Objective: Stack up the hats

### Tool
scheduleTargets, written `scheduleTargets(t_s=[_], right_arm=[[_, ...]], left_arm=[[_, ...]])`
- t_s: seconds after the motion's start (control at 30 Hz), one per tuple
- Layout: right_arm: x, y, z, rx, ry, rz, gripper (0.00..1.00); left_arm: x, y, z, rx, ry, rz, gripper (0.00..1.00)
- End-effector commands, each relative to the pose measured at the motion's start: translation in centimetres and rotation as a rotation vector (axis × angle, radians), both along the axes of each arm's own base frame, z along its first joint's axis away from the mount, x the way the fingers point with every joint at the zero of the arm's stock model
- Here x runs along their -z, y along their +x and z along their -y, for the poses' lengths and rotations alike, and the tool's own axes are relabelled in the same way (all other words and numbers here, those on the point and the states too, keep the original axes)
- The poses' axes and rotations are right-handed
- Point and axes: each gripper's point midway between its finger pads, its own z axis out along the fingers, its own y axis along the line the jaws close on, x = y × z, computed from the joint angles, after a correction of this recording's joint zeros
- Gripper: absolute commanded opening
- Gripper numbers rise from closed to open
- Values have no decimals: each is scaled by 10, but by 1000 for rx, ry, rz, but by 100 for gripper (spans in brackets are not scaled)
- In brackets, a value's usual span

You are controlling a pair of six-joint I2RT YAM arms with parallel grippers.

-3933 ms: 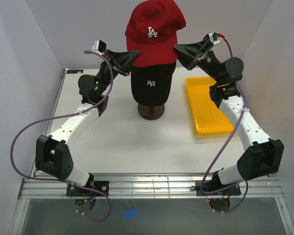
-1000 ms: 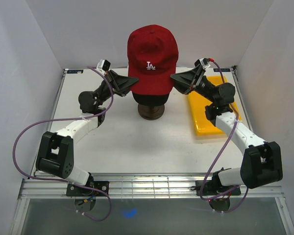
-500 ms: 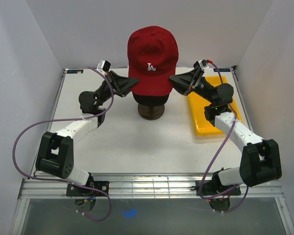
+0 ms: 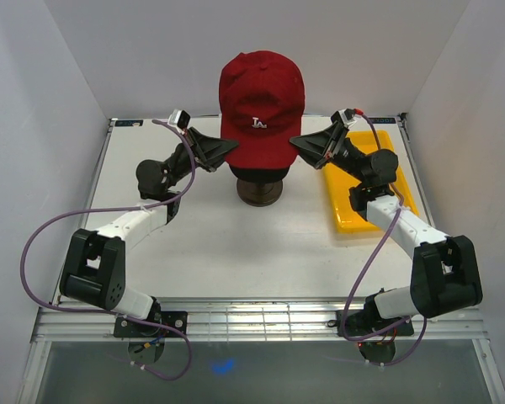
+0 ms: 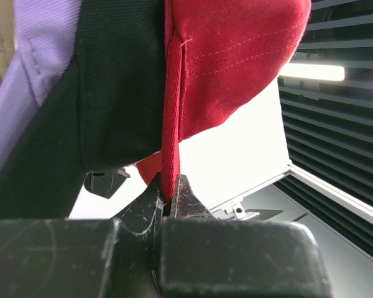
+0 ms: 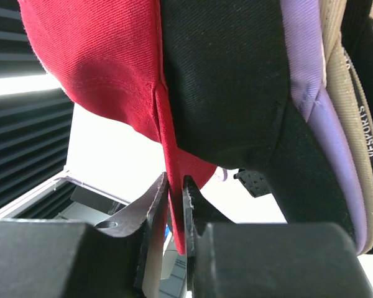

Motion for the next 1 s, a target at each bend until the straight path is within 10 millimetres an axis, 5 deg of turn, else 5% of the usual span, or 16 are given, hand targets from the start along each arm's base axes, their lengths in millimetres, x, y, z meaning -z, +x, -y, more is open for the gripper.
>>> scheduleTargets(t_s=[0.0, 0.7, 0.97], right_arm=[[-4, -5, 2, 2, 25, 48, 16], [39, 13, 9, 52, -90, 32, 19], [38, 18, 10, 67, -123, 33, 21]], left_arm=[[28, -4, 5, 42, 79, -50, 0], [67, -1, 9, 69, 260, -21, 1], [65, -2, 2, 36, 310, -6, 27]])
